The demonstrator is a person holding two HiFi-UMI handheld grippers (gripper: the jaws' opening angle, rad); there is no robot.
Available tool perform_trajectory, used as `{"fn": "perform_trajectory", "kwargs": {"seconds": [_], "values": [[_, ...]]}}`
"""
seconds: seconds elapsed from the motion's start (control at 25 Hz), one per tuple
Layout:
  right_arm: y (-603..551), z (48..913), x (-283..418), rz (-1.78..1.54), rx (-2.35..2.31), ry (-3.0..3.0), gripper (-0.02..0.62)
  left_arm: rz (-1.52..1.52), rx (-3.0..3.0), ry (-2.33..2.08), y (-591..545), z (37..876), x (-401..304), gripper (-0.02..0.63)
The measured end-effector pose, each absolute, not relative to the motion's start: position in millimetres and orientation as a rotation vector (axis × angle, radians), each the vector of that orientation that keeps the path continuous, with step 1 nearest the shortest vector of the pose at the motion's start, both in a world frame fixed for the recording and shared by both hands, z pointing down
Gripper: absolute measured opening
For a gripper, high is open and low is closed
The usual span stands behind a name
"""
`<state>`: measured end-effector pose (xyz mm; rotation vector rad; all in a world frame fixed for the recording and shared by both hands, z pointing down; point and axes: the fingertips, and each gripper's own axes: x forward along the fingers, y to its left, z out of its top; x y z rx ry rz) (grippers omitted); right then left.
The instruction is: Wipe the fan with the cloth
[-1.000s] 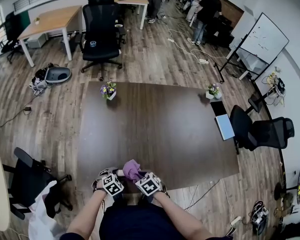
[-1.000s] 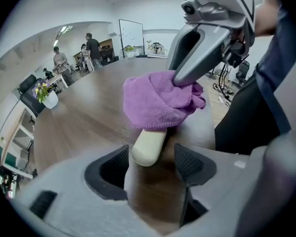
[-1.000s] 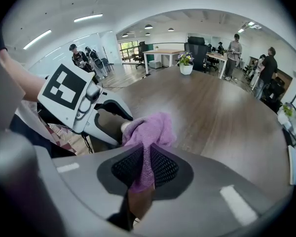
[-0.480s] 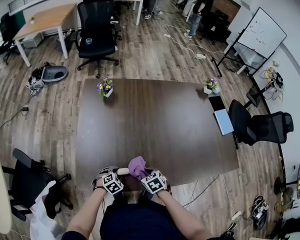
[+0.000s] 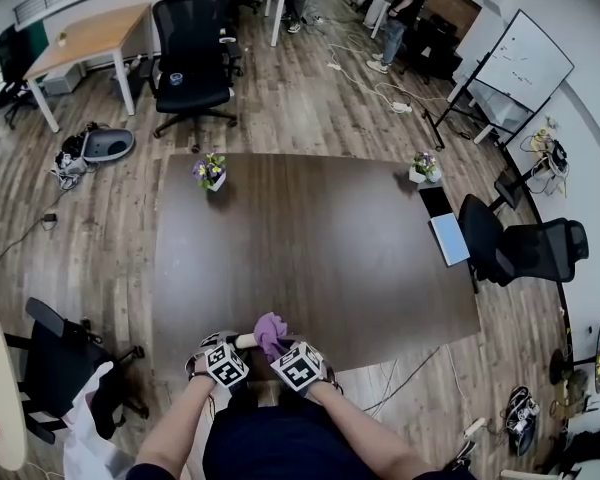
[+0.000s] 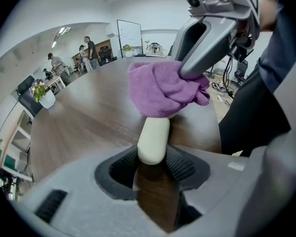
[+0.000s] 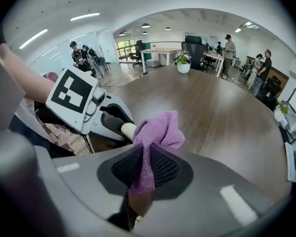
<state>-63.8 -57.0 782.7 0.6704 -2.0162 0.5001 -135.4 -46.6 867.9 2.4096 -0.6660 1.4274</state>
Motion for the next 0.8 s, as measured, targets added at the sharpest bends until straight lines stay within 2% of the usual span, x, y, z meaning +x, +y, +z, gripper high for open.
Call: {"fn": "perform_trajectory", "kwargs": {"seconds": [0.48,0.8], "values": [[-34,787,-114,0.632,0.550,-2.139,0.055,1.445,2.416,-0.635,-47,867,-135,0.175],[-37,800,-113,0.644,0.565,-2.134,0.054,1.477,2.391,-0.613,-47,869,-134,0.176]]}}
